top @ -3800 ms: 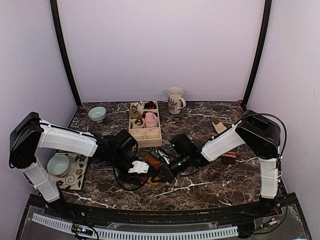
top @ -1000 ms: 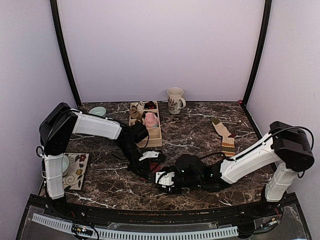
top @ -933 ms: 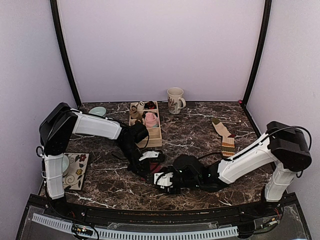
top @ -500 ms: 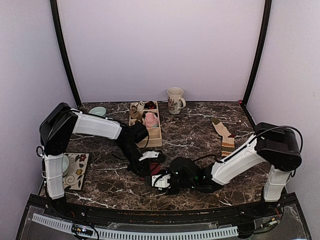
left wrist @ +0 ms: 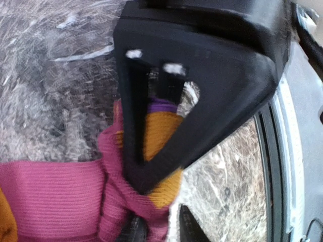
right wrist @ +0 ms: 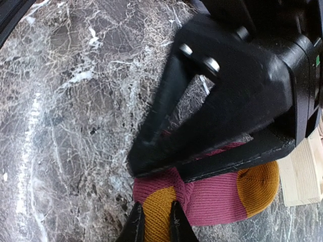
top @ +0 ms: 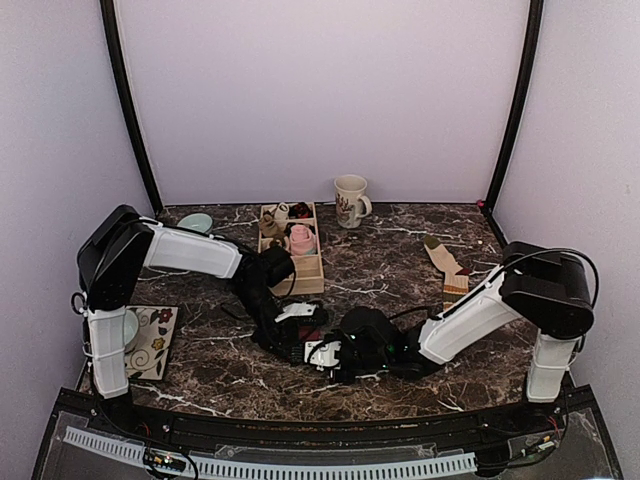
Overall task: Roll the socks
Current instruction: Roll the sock at the center of the board.
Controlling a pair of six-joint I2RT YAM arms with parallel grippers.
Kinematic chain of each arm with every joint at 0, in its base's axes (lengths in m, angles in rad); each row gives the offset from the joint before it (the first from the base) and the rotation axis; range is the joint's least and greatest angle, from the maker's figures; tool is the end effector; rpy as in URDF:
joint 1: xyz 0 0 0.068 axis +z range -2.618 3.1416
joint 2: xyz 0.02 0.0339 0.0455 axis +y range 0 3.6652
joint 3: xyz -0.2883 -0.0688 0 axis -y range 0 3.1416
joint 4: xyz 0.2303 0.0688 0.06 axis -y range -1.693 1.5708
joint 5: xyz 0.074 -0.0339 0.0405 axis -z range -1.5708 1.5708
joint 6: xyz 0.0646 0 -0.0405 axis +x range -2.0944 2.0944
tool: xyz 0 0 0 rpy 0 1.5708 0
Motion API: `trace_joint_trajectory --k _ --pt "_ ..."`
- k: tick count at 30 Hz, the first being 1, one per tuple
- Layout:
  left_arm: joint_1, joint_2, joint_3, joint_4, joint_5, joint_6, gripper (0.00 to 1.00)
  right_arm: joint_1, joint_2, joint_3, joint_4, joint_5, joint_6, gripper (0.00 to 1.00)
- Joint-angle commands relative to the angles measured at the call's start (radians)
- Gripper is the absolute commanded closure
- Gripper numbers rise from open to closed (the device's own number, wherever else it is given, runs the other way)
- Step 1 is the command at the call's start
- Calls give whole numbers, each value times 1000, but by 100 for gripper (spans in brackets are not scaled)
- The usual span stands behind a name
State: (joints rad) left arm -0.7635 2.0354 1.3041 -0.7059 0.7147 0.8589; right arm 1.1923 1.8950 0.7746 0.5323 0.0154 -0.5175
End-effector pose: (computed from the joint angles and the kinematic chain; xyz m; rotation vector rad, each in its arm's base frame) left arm 0.2431 -0.2913 0.1404 2.0765 1.8756 -1.0343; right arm 0.1419 0.3541 0.1287 -1.6408 1.4391 0.3708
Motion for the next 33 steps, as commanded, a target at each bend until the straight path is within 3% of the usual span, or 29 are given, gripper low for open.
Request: trace_joint_trajectory --k 1,2,4,18,24,33 --pt "17 13 -94 7 -143 -46 61 -29 80 2 -126 -71 79 100" --pt "29 -9 -109 27 -136 -56 46 -31 82 -3 -127 -82 89 100" --pt "53 -54 -143 60 -130 -74 40 -31 87 -6 -136 -99 107 100" --pt "224 -405 -386 301 -268 -157 37 -65 93 60 -367 -310 278 100" --pt "224 -471 -413 349 -280 -188 38 -80 98 73 -455 -390 397 100" --pt "219 -491 -446 286 -168 -69 41 -106 137 109 -601 -502 552 100"
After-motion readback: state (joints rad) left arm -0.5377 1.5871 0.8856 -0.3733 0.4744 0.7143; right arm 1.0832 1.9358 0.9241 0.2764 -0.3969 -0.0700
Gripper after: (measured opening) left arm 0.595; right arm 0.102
